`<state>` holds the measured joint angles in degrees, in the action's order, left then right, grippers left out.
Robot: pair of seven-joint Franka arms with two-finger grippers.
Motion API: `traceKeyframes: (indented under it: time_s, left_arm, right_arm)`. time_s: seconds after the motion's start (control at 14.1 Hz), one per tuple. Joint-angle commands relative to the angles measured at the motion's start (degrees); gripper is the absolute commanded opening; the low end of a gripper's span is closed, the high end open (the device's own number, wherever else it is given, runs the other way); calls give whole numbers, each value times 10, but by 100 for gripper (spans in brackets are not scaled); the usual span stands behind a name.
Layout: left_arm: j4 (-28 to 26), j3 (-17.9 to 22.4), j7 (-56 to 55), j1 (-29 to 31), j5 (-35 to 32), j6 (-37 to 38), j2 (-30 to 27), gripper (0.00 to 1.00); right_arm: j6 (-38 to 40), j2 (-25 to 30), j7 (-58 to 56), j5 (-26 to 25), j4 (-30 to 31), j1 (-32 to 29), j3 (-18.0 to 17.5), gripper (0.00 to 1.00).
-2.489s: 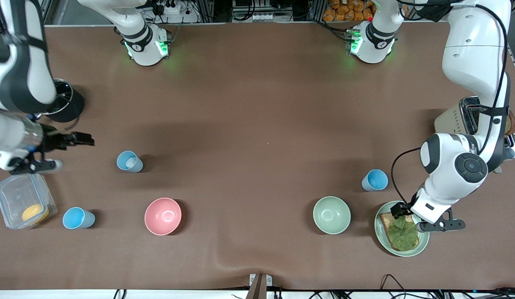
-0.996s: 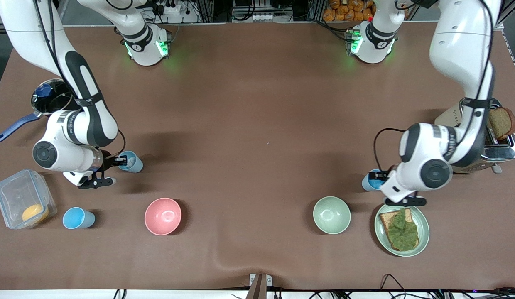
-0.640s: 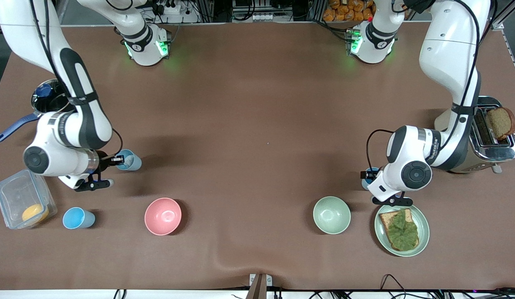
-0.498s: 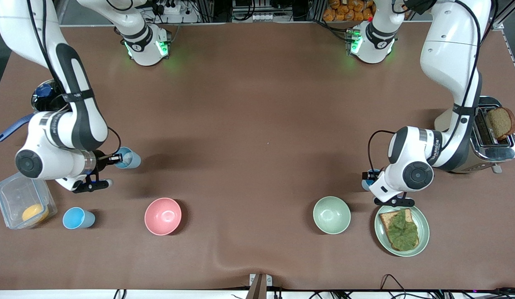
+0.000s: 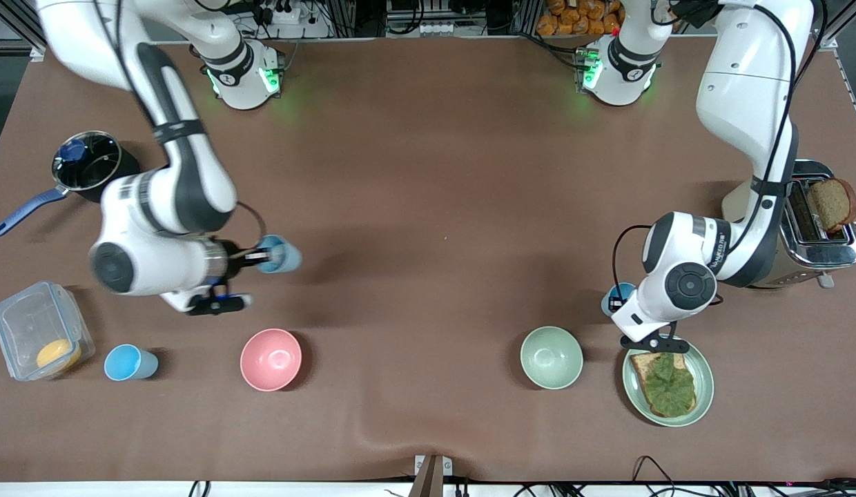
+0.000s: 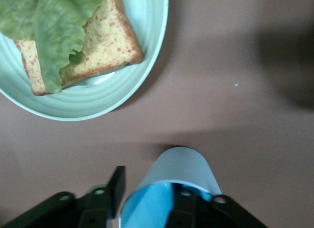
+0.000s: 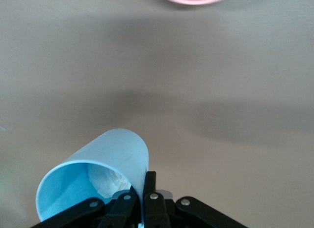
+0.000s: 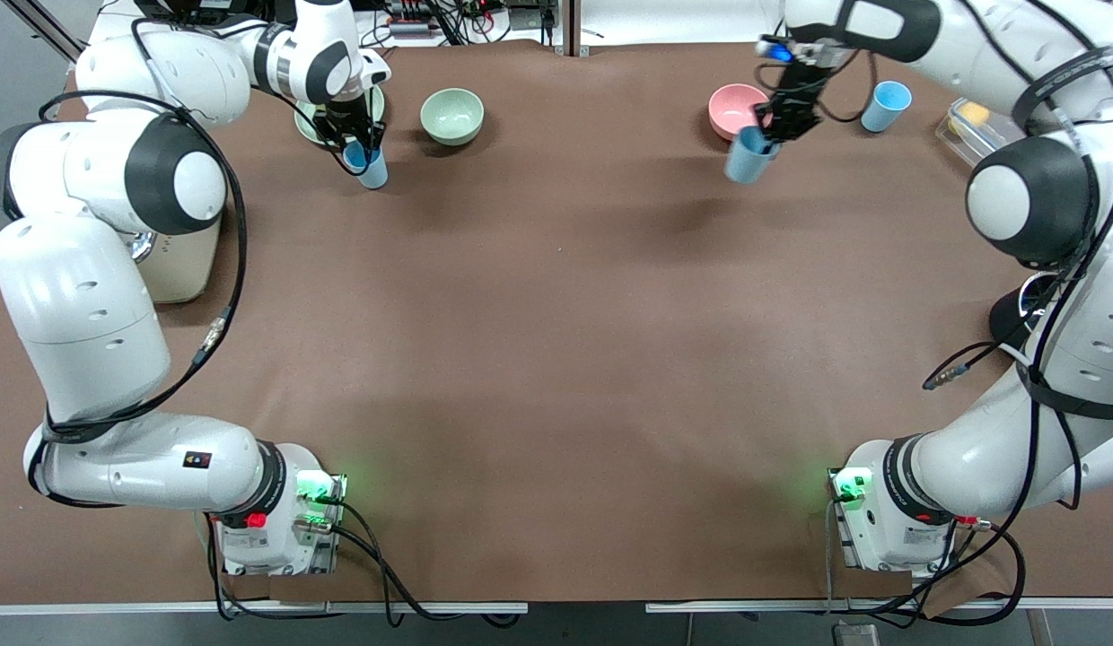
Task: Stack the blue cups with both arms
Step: 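Carry both blue cups toward the table center with both grippers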
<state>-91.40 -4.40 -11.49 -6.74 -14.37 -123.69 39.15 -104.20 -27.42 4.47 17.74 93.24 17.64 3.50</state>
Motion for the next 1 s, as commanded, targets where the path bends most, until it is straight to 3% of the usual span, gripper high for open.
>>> traceKeyframes:
  time_s: [0.0,0.43,0.64,0.85,0.92]
  left_arm:
    - [-6,3,-5,0,-20,-4,1,0]
    - [-7,1,-6,-6,-20,37,-61,0]
    - [-3,1,42,3,-19,90,-118,0]
    - [-1,-1,86,15,-9,122,-160,0]
    - [2,-1,85,11,-7,122,-164,0]
  right_arm:
    - [-60,-9,88,21,-1,84,5,0]
    - [-272,-85,298,28,-2,227,5,0]
    - [-343,-113,322,30,-3,251,4,0]
    - [-355,-121,329,28,-3,257,5,0]
    - [-355,-124,330,28,-3,257,5,18]
